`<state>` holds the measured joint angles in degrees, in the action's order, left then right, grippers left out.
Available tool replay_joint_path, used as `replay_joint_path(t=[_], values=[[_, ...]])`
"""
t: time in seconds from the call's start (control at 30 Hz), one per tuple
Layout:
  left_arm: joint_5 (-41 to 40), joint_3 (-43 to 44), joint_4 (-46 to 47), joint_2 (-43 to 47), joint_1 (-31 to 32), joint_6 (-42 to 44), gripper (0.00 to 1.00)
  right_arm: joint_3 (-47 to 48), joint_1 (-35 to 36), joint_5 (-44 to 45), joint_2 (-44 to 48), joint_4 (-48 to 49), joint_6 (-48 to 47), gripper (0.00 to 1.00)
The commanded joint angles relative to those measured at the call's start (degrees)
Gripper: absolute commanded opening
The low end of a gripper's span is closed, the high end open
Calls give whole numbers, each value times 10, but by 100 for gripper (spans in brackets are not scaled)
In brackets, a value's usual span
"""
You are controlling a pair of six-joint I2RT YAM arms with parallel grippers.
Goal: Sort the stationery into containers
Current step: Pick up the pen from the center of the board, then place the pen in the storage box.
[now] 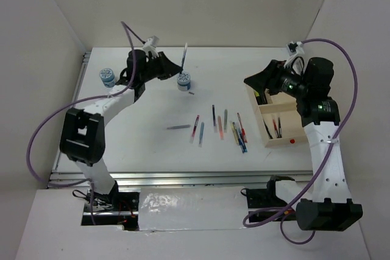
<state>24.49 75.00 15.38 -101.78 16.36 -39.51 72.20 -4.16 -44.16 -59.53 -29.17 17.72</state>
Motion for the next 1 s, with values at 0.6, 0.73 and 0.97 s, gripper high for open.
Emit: replay_joint_path(t=[0.6,0.73,0.97], values=[[148,-246,480,198,82,-435,0,44,224,24,-139,213,179,65],[146,-241,487,193,85,-446,0,52,237,18,-155,235,192,63],[144,-243,484,191,90,-450,0,79,255,10,-178,245,192,53]])
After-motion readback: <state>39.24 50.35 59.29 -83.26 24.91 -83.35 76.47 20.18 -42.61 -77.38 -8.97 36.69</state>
